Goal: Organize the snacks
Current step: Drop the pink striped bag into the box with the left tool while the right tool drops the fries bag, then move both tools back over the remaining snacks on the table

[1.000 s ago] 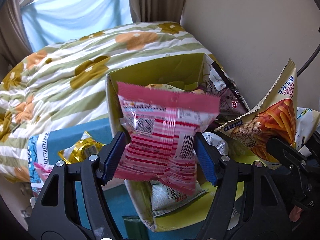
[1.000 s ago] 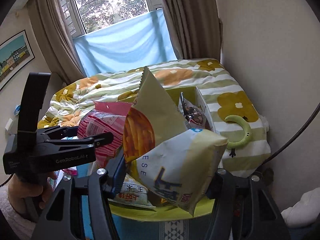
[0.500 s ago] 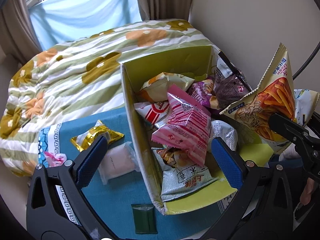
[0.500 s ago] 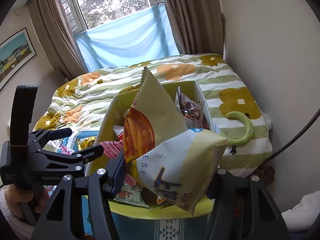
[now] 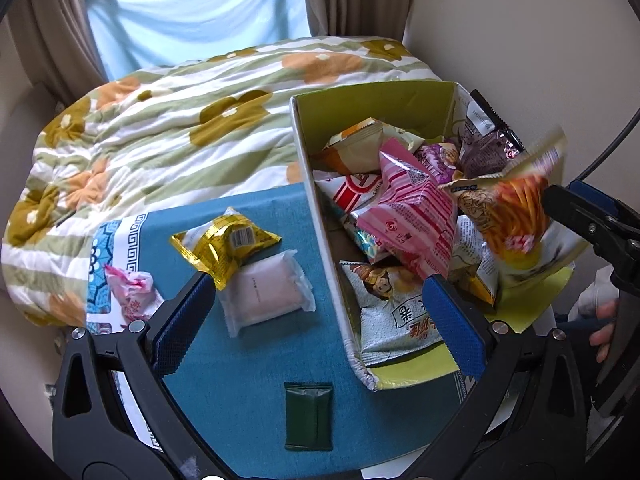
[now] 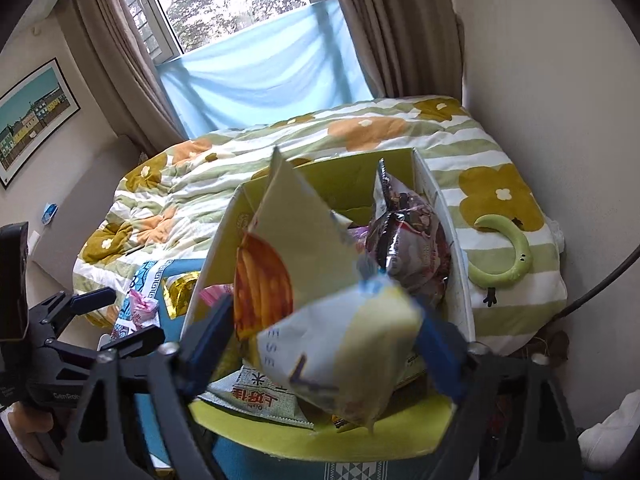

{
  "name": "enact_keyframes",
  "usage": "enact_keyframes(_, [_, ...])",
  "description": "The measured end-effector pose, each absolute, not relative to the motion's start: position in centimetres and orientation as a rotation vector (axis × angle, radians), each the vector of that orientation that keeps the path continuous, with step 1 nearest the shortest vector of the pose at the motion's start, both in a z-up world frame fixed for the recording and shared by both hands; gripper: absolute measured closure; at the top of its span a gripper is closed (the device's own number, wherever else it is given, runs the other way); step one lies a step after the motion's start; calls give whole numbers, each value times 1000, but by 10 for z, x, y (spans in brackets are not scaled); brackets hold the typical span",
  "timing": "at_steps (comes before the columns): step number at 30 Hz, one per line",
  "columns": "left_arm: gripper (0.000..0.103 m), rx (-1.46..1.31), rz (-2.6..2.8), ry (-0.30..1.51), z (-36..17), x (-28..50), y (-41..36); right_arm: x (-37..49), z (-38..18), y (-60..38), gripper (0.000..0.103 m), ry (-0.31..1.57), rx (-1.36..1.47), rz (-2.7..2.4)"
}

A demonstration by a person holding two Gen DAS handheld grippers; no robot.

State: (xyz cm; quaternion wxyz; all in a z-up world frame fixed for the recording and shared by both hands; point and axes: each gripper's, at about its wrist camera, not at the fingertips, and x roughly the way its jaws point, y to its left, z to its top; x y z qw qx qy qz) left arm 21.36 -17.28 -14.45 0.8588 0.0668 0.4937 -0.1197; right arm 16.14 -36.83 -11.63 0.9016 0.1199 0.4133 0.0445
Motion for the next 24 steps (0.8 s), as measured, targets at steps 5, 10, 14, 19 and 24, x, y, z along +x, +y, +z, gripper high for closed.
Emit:
enact_keyframes(5, [1, 131, -238, 1070, -161, 202, -168, 142, -123, -372, 0, 822, 239, 68])
enact_keyframes(10, [1, 133, -224, 1065, -157, 185, -163, 129, -126, -372, 0, 857, 213, 76])
enact_keyframes(14, [1, 140, -202, 1026, -143, 171, -158, 120, -119, -373, 0, 851, 225, 88])
enact_keyframes(19, [1, 111, -159, 974, -118, 151, -140, 111, -103, -362, 0, 826, 201, 112])
enact_keyframes(24, [1, 78, -78, 922, -93, 131, -110, 106, -85, -349, 0, 784, 174, 166])
